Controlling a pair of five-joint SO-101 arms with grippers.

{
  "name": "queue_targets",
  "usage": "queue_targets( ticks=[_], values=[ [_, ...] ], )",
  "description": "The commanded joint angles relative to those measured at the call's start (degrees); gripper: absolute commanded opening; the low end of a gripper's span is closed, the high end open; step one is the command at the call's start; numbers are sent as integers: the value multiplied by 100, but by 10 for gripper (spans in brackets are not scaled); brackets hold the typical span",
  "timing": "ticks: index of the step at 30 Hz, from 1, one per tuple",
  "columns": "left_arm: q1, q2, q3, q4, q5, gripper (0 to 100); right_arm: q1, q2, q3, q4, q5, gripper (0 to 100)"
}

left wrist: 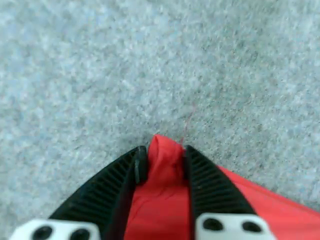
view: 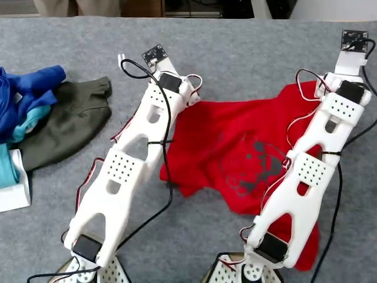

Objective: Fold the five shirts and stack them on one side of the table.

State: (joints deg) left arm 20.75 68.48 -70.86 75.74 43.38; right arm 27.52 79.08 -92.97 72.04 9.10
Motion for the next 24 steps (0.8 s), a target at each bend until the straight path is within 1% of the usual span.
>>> queue_targets(
  ticks=[1, 6, 9, 11, 14, 17, 20, 24],
  values=[
    [158, -75, -70, 53, -9, 83, -84, -48, -259, -132, 35, 5],
    [132, -66, -70, -79, -18, 16, -84, -48, -259, -132, 35, 5],
    [114, -110, -88, -229, -18, 19, -84, -48, -259, -105, 35, 5],
    [88, -119, -360, -229, -44, 19, -84, -57, -259, -97, 35, 5],
    [-9, -119, -1064, -26, -88, 19, -101, -75, -259, 62, 97, 5],
    [-105, -119, -1767, 211, -255, 19, -330, -356, -259, 484, 492, 5],
    [-202, -119, -2523, 695, -264, 19, -523, -778, -259, 941, 563, 5],
    [-334, -646, -2505, 1178, -492, 19, -558, -1358, -259, 1424, 527, 5]
  ],
)
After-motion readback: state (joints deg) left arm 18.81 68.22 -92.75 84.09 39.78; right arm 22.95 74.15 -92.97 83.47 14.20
